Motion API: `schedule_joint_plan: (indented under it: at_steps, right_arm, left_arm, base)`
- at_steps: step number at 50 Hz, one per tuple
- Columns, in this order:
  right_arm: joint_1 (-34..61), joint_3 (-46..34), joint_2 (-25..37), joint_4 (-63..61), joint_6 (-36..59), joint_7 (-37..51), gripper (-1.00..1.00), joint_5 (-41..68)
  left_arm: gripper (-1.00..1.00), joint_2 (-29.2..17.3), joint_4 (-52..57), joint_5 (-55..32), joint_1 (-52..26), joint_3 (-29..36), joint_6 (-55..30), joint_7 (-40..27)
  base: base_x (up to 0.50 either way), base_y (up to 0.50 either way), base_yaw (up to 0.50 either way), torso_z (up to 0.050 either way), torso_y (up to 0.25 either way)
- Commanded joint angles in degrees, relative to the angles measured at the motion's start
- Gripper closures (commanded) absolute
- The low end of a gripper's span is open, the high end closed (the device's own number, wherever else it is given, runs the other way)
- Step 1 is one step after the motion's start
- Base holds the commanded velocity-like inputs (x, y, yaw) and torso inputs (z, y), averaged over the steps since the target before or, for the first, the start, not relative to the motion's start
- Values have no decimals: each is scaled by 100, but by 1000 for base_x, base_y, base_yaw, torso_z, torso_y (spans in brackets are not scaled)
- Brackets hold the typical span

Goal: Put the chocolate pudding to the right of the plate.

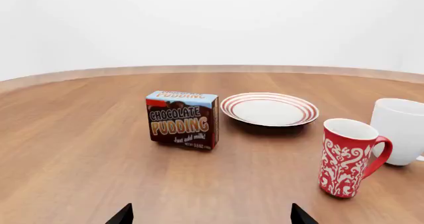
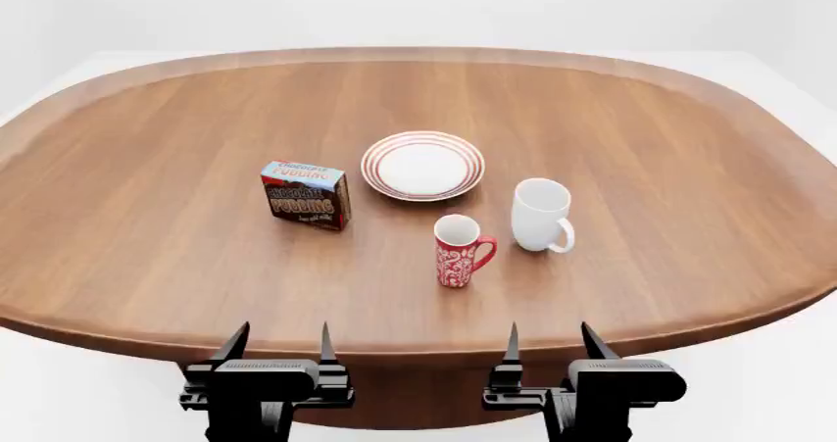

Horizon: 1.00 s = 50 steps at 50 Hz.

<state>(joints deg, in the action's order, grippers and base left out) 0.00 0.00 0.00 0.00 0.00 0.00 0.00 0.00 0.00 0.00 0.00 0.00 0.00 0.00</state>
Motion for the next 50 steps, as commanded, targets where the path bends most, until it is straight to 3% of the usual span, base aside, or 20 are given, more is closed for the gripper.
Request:
schedule_joint_plan:
  at_steps: [1, 9, 30, 40, 45, 50]
  right_arm:
    - [9, -109, 88, 9, 69, 69, -100, 151]
    - [55, -344, 243, 196, 61, 309, -100, 166]
    - [71, -581, 405, 157, 178, 491, -100, 416]
    - [131, -663, 515, -8, 451, 526, -100, 523]
    - [237, -677, 624, -527, 1078, 483, -100, 709]
    - [756, -557, 941, -2132, 2826, 400, -100, 1201]
  left_arm:
    - [-100, -92, 0, -98, 3, 101, 4, -99]
    - [-100, -230, -128, -216, -8, 292, 100, -273]
    - [-100, -426, -152, -382, -1, 505, 166, -515]
    - [-100, -497, -39, -415, -11, 610, 54, -593]
    - [-100, -573, 386, -411, -62, 696, -387, -633]
    - [-100, -726, 2045, -486, -587, 689, -2485, -735]
  base:
    - [0, 0, 0, 0, 0]
    - [0, 0, 0, 0, 0]
    - [0, 500, 0, 0, 0]
    - [0, 5, 0, 0, 0]
    - [0, 0, 0, 0, 0]
    - [0, 0, 0, 0, 0]
